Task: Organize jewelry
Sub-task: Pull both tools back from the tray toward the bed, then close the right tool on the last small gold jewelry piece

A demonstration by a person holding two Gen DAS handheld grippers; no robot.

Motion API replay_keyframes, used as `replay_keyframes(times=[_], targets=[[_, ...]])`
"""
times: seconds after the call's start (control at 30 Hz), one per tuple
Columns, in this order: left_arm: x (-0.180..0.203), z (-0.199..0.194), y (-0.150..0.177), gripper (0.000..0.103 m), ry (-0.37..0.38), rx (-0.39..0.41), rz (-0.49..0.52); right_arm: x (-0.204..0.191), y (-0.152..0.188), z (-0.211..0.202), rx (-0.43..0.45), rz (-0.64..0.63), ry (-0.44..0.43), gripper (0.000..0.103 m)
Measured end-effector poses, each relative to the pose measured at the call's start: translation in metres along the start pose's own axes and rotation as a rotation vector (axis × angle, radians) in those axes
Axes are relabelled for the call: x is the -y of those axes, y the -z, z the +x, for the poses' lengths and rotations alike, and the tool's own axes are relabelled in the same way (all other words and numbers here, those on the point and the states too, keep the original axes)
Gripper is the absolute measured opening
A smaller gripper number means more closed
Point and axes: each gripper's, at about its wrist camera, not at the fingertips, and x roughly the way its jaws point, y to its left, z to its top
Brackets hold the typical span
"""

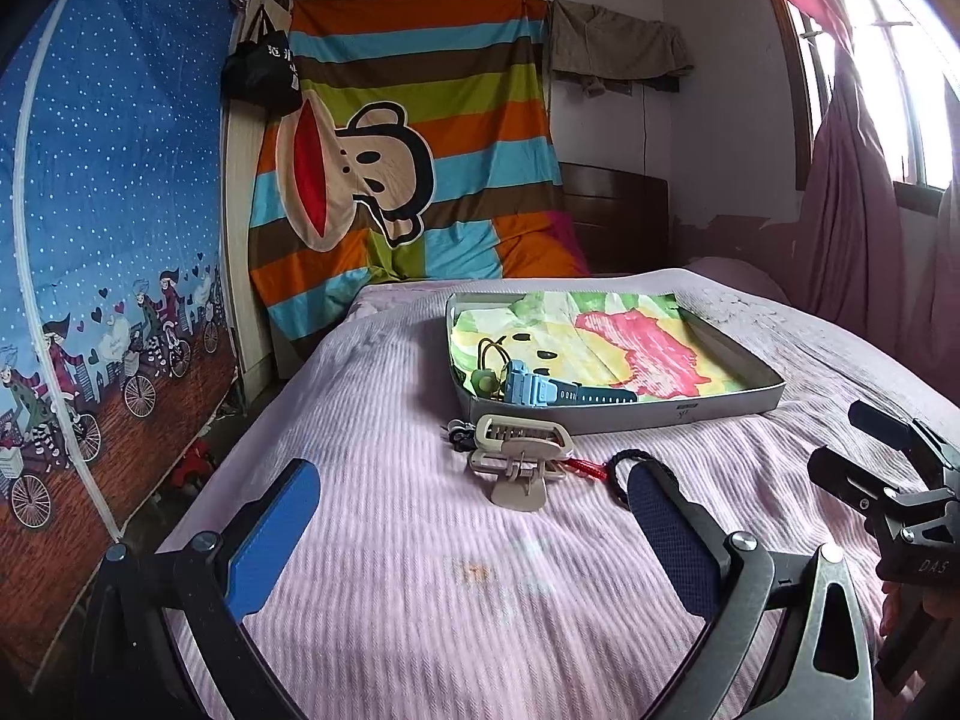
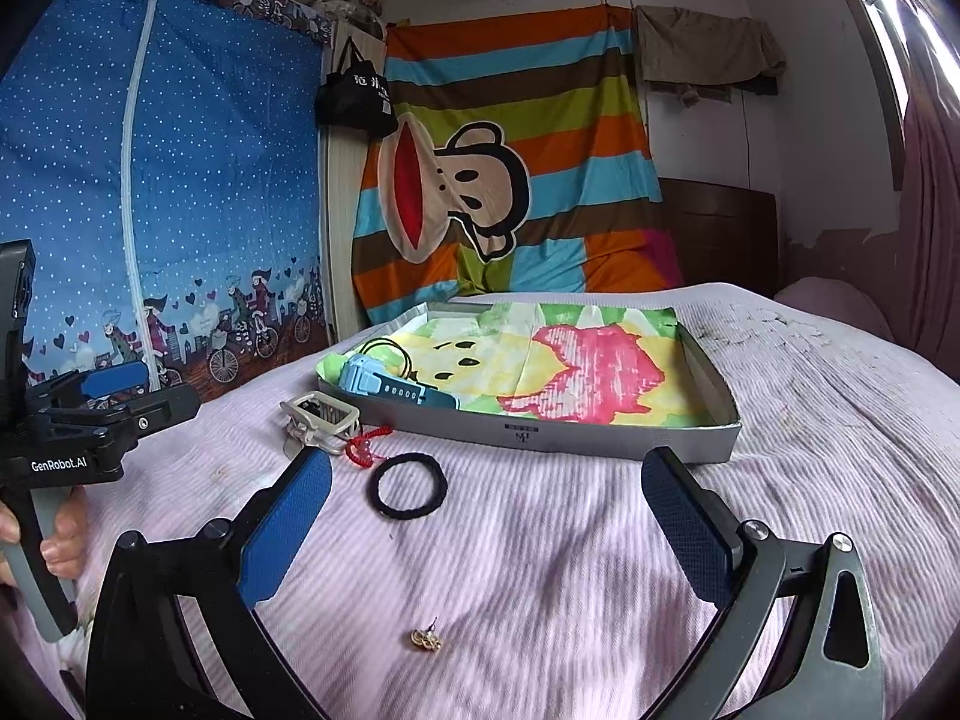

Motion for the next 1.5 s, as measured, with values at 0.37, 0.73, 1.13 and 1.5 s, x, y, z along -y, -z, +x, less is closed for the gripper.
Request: replay_keyframes(times=[0.37, 0.73, 1.13, 1.5], targets=[[0.002, 0.005, 0.009, 0.103, 0.023, -0.062, 0.014, 0.002, 0.017, 0.004, -0.095, -0.006, 0.006, 0.102], [0.008, 0.016, 0.016, 0.103, 0.041, -0.138, 0.046, -0.002, 0.035, 0.015, -0.221, -0.019, -0.047, 0.098], [0.009, 0.031, 0.019, 0.103, 0.075, -0.220, 0.050, -0.011, 0.052, 0.033, -0.351, -0.048, -0.133, 0.053], [0.020, 0.051, 0.020, 0.103, 0.083, -0.305, 0.103, -0.013, 0.062, 0.046, -0.412, -0.041, -0.150, 0.018]])
